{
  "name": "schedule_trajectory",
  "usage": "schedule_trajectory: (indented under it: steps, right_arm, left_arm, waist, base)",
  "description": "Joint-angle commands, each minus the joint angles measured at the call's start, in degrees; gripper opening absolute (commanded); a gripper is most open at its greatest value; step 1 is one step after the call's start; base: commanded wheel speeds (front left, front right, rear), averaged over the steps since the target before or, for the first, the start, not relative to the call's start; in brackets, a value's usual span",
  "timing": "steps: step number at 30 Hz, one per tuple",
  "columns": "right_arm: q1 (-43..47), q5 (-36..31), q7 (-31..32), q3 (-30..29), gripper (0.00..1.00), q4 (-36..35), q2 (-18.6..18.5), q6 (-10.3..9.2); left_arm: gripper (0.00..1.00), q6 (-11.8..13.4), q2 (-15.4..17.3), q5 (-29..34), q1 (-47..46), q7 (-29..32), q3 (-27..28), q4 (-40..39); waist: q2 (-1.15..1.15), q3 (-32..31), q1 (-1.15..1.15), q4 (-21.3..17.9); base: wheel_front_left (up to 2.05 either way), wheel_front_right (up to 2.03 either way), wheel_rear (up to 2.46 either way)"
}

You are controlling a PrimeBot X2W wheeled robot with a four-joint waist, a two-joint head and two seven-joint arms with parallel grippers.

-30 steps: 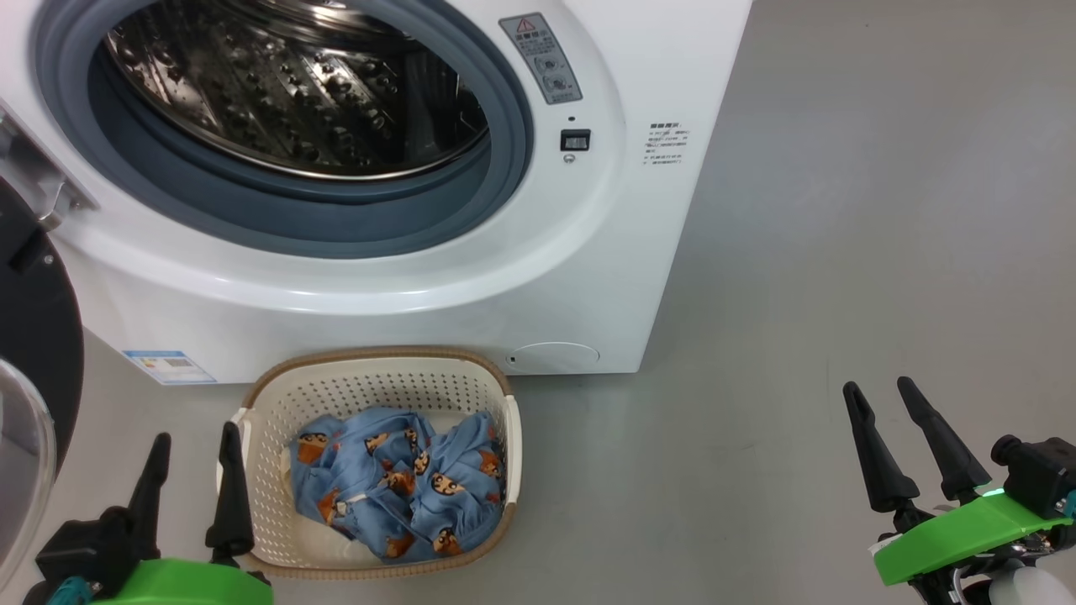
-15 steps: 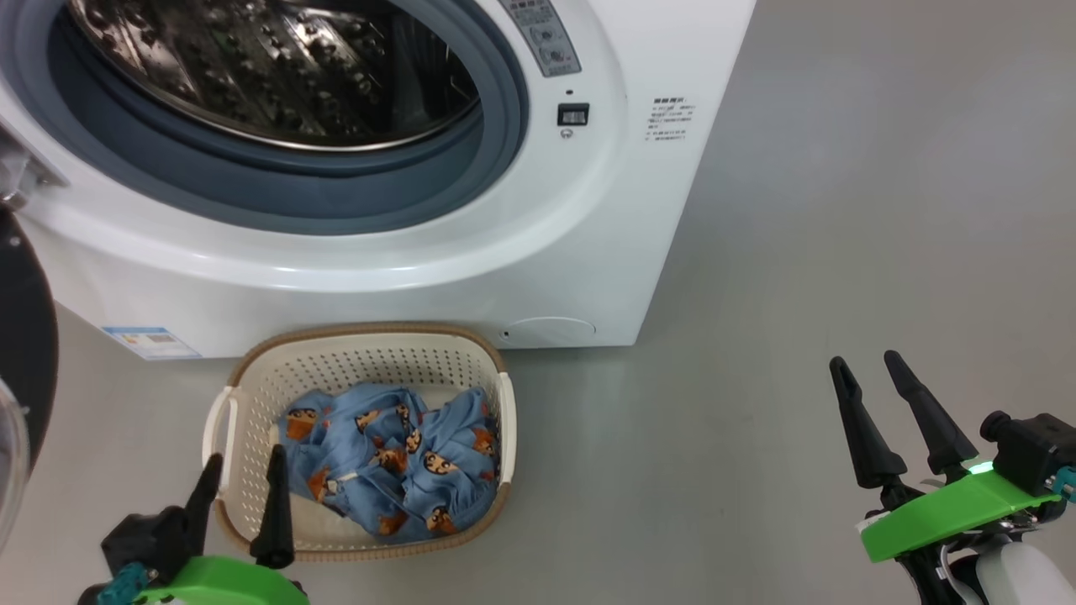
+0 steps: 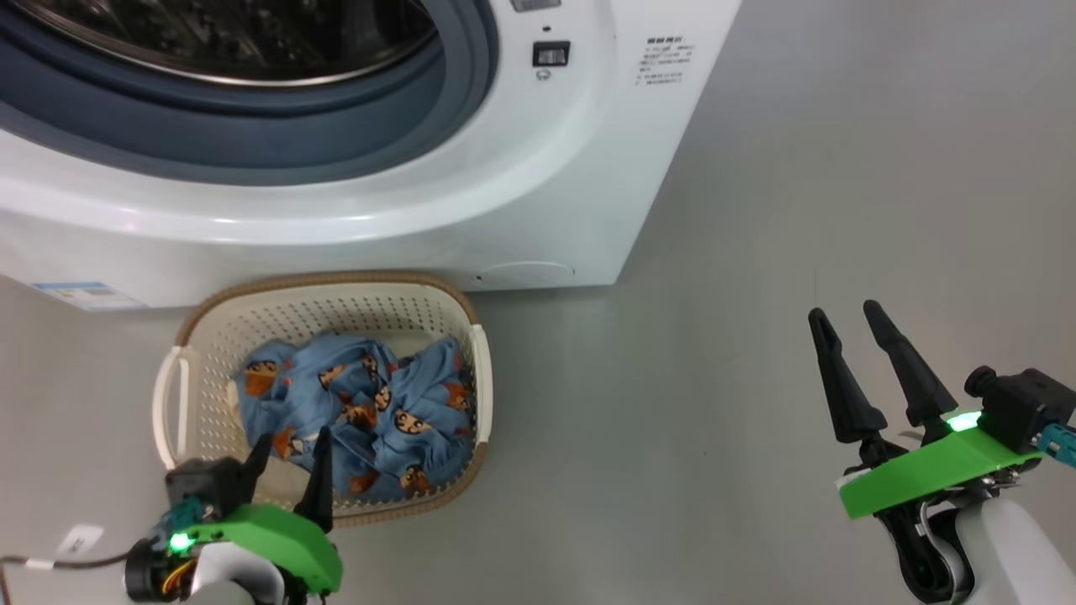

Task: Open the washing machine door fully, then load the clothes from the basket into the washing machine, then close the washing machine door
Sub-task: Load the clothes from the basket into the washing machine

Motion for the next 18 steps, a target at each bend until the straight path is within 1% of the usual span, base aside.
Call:
schedule_trajectory:
  steps: [1,7,18]
  right_arm:
    - [-0.87,-0.55,-0.69,1.20,1.00,-1.48,-0.13,0.09]
    - [-2.98,-0.58,-0.69,1.32,1.00,-1.65,0.44,0.09]
    - [-6.23,-0.73,-0.69,0.92,1.00,-2.40,1.22,0.09]
  left_arm:
    - [1.00,-0.09,1.51,-1.19,-2.40,-0.37,0.08,1.31]
    - [1.00,-0.09,2.26,-3.92,-7.46,-0.37,-5.01,6.68]
    - [1.00,-0.09,3.88,-9.14,-14.25,-0.37,-12.10,11.30]
  waist:
    - [0.00,2.86,0.00,-1.08]
    - [0.00,6.89,0.00,-2.42]
    - [0.00,13.31,0.00,-4.11]
  base:
    - [0.00,0.00,0.00]
    - [0.00,0.00,0.00]
    - [0.00,0.00,0.00]
